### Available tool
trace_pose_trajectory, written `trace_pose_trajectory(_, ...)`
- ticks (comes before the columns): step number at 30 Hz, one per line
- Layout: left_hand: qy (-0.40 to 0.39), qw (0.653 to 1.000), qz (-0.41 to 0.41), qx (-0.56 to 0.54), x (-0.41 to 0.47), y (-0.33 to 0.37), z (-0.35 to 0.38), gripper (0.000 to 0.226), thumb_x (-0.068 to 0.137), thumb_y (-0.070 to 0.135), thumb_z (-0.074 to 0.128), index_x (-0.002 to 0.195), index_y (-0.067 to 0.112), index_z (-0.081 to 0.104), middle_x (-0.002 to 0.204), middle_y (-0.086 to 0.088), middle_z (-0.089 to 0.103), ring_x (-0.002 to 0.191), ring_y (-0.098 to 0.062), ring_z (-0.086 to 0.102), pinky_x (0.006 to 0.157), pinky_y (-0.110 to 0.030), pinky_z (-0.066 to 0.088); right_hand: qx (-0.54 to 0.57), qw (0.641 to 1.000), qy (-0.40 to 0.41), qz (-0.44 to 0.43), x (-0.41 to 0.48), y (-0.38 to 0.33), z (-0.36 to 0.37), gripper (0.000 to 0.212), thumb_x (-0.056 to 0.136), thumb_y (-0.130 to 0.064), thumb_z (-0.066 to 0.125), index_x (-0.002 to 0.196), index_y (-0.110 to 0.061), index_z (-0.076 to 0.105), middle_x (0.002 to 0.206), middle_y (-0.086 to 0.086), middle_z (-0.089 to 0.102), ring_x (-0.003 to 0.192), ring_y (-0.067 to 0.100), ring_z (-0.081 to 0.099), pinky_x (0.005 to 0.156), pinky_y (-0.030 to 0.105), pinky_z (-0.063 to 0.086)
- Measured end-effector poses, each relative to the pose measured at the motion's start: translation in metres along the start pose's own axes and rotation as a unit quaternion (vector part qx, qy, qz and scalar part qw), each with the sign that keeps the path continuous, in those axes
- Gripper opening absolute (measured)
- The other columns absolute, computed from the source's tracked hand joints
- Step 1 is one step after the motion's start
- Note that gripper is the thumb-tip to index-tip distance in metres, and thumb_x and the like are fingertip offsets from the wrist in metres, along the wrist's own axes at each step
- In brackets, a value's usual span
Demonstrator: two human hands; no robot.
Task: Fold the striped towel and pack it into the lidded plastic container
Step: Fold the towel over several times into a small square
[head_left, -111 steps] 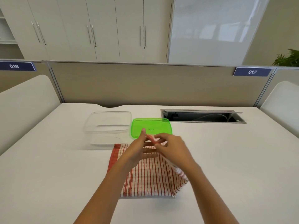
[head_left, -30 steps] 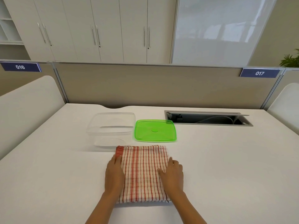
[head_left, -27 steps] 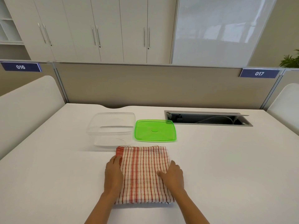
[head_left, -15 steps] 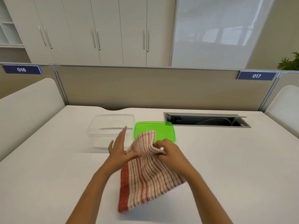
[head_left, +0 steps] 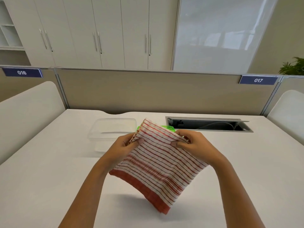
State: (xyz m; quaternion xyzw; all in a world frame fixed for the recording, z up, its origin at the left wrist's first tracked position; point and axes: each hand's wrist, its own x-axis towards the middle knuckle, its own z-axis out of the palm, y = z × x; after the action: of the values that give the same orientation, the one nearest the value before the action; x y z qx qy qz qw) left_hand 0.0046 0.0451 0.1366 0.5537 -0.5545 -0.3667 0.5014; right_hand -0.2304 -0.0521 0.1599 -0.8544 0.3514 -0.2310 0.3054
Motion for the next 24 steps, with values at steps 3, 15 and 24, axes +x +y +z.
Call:
trace_pose_trajectory(3,0.014,0.999,0.036,0.007,0.001,0.015,0.003,0.024,0.076,0.05,0.05,0.095,0.048,0.065,0.094,0.018,0.073,0.091,-0.01,0.069,0.076,-0.024,0.057,0.046,0.999,0.003,0.025,-0.003,0.014,0.001,0.009,0.085,-0.041,0.061,0.092,-0.046,0.059,0.095,-0.021,0.065,0.088,0.002,0.065,0.07,0.015,0.051)
trace_pose_trajectory(15,0.038,0.963,0.02,-0.266,0.011,0.041,0.01,0.025,0.076,0.045,0.057,0.095,0.034,0.07,0.094,0.005,0.076,0.085,-0.017,0.073,0.064,-0.025,0.057,0.596,0.798,0.031,0.078,-0.012,0.035,0.08,0.054,0.084,-0.047,0.052,0.129,-0.019,0.053,0.126,0.011,0.062,0.119,0.028,0.058,0.1,0.044,0.047)
trace_pose_trajectory(24,0.145,0.959,-0.03,-0.242,0.026,0.017,-0.006,0.03,0.086,0.043,0.056,0.107,0.024,0.065,0.105,-0.001,0.074,0.096,-0.021,0.07,0.076,-0.032,0.057,0.681,0.71,-0.058,0.171,-0.014,0.026,0.097,0.048,0.071,-0.028,0.079,0.112,-0.006,0.065,0.111,0.018,0.07,0.094,0.033,0.07,0.074,0.042,0.06)
